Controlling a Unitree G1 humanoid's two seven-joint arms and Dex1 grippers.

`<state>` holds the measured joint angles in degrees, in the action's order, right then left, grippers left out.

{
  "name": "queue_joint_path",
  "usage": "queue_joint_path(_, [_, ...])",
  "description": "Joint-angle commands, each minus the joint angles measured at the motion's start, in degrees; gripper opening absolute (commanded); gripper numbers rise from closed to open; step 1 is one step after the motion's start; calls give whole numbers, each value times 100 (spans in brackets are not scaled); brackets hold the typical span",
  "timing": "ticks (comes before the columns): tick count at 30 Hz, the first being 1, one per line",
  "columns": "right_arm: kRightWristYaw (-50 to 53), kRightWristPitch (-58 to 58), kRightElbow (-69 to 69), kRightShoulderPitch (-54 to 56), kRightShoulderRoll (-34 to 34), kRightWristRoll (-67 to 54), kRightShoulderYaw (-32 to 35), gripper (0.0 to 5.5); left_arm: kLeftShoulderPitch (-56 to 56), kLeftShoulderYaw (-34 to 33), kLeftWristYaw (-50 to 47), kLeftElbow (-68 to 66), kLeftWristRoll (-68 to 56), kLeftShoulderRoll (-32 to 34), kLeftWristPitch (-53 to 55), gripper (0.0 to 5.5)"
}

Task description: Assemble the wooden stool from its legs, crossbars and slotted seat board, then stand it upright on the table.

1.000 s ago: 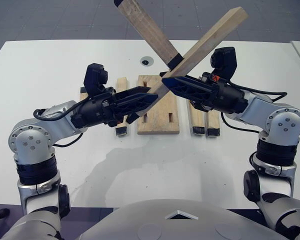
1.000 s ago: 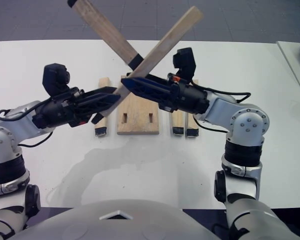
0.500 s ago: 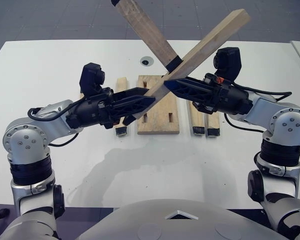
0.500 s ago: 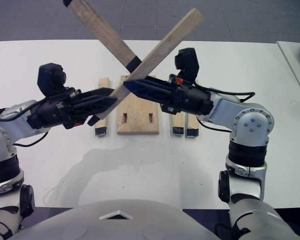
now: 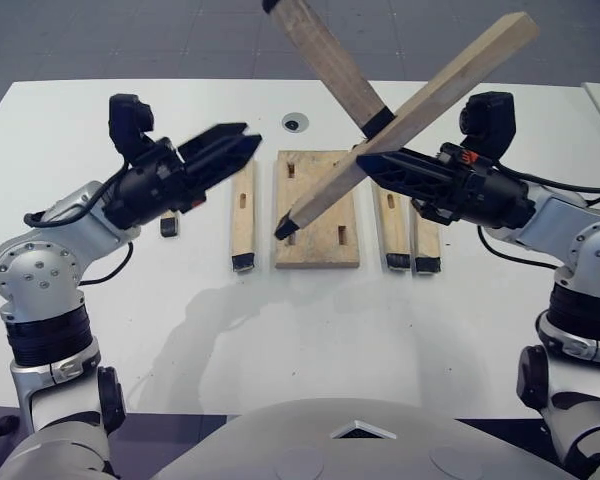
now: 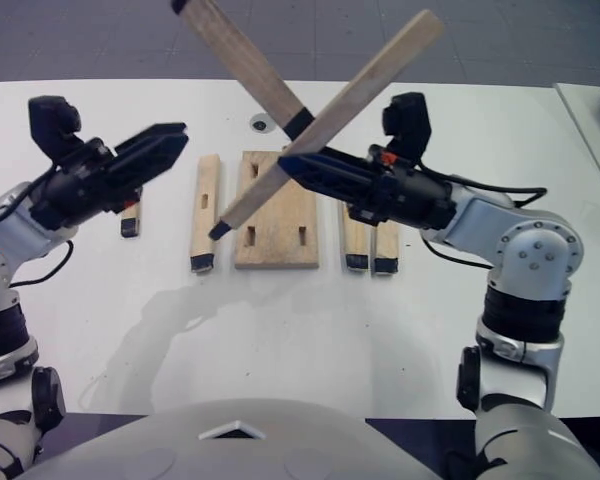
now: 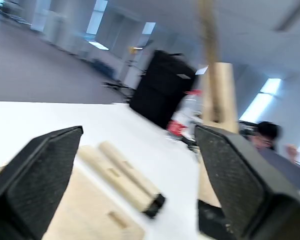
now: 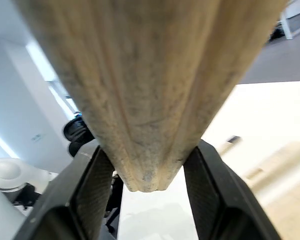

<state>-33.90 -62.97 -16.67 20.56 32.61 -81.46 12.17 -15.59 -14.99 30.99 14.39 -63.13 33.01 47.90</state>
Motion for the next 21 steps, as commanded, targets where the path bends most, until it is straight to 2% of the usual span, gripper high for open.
queue_joint_path(1, [-79, 247, -99, -291, 262, 333, 280, 204, 313, 1522, -937, 164, 2456, 66, -697, 495])
queue_joint_path(4, [-55, 323, -121, -399, 315, 473, 336, 204, 523, 2405, -1531, 505, 3414, -121, -630, 540])
queue_joint_path(7, [-67, 380, -136, -484, 348, 603, 329, 204, 594, 2882, -1858, 712, 4048, -293, -538, 540])
queue_joint_path(17, [-85, 529, -203, -516, 315, 950, 195, 204, 622, 3790, -1802, 880, 5235, -141, 303, 540])
queue_joint_path(21, [-93, 851, -105, -329, 246, 1484, 8, 204, 585, 4094, -1478, 930, 5459, 173, 628, 540])
